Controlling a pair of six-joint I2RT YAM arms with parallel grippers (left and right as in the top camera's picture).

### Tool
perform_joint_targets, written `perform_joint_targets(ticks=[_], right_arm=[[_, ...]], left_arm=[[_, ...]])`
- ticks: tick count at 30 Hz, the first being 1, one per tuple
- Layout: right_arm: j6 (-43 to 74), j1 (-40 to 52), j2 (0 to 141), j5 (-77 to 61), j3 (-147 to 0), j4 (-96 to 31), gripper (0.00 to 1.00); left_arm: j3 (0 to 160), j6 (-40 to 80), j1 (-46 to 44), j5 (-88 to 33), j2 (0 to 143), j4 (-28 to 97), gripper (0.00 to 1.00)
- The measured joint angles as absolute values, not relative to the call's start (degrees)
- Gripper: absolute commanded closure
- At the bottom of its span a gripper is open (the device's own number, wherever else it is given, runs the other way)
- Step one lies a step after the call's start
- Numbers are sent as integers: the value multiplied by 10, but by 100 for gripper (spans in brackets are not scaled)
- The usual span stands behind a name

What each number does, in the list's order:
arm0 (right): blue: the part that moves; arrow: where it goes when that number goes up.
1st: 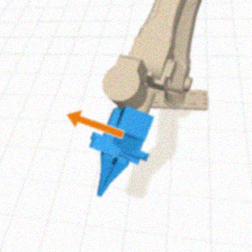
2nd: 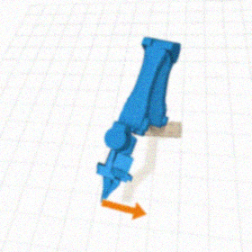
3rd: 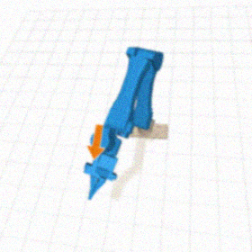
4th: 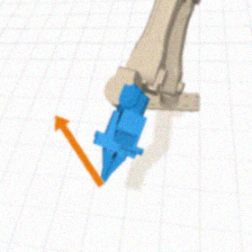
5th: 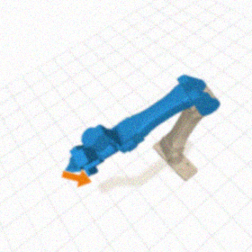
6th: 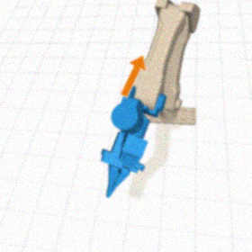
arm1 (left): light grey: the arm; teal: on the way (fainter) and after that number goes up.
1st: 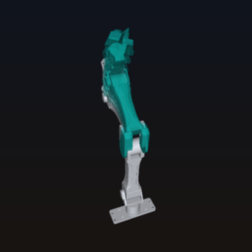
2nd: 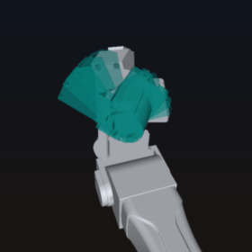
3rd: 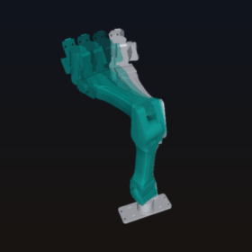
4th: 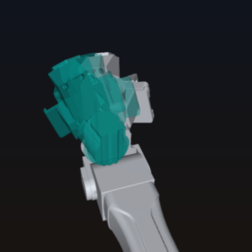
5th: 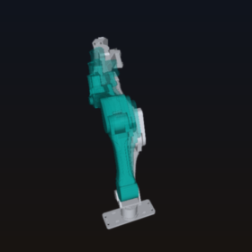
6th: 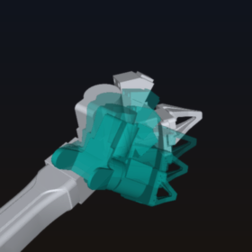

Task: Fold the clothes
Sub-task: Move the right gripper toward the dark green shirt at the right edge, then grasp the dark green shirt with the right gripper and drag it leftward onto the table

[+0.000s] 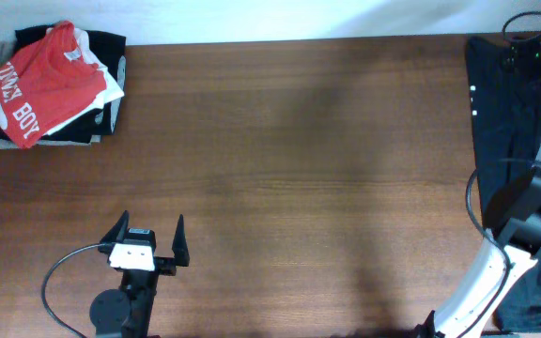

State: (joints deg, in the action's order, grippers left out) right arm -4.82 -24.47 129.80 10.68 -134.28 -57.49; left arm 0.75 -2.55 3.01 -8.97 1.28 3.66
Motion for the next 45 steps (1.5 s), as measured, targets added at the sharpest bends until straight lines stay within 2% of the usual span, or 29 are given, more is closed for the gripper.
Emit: perform_joint_targets(ticks=[4,5,6,7,8,10,12,14,18,20,22,24,25,27,31,33,35,40,42,43,45], right_arm=[[-58,-294,1385,104,-1364,-585,8],[-67,-304,1399,92,-1364,-585,14],[-82,-318,1421,72,-1364,-582,24],[-88,-323,1430,64,-1364,-576,25],[-91,-328,1441,56,-1364,-567,21],[-97,-327,1454,44,-1364,-538,20],[-101,-326,1468,37,-1364,-518,21],[-103,-326,1480,28,-1366,-503,30],[-104,-326,1511,10,-1366,-470,30],[-104,-326,1512,9,-1366,-456,38],[-105,-326,1512,6,-1366,-449,57],[-102,-326,1512,3,-1366,-448,56],[-103,-326,1512,3,-1366,-447,48],[-101,-326,1512,3,-1366,-449,38],[-103,-326,1512,3,-1366,-442,38],[-105,-326,1512,3,-1366,-441,47],[-104,-326,1512,3,-1366,-441,48],[-104,-326,1522,3,-1366,-442,74],[-105,-326,1522,3,-1366,-443,92],[-104,-326,1522,3,-1366,-443,96],[-103,-326,1522,3,-1366,-443,96]], left_arm=[[8,-25,30,-90,13,37,1],[8,-25,30,-90,13,37,1],[8,-25,30,-90,13,37,1],[8,-25,30,-90,13,37,1],[8,-25,30,-90,13,37,1],[8,-25,30,-90,13,37,1],[8,-25,30,-90,13,37,1],[8,-25,30,-90,13,37,1],[8,-25,30,-90,13,37,1],[8,-25,30,-90,13,37,1],[8,-25,30,-90,13,37,1],[8,-25,30,-90,13,37,1],[8,-25,30,-90,13,37,1],[8,-25,30,-90,13,37,1],[8,-25,30,-90,13,37,1],[8,-25,30,-90,13,37,1],[8,-25,30,-90,13,37,1],[8,-25,30,-90,13,37,1],[8,-25,30,-90,13,37,1],[8,-25,30,-90,13,37,1],[8,-25,30,-90,13,37,1]])
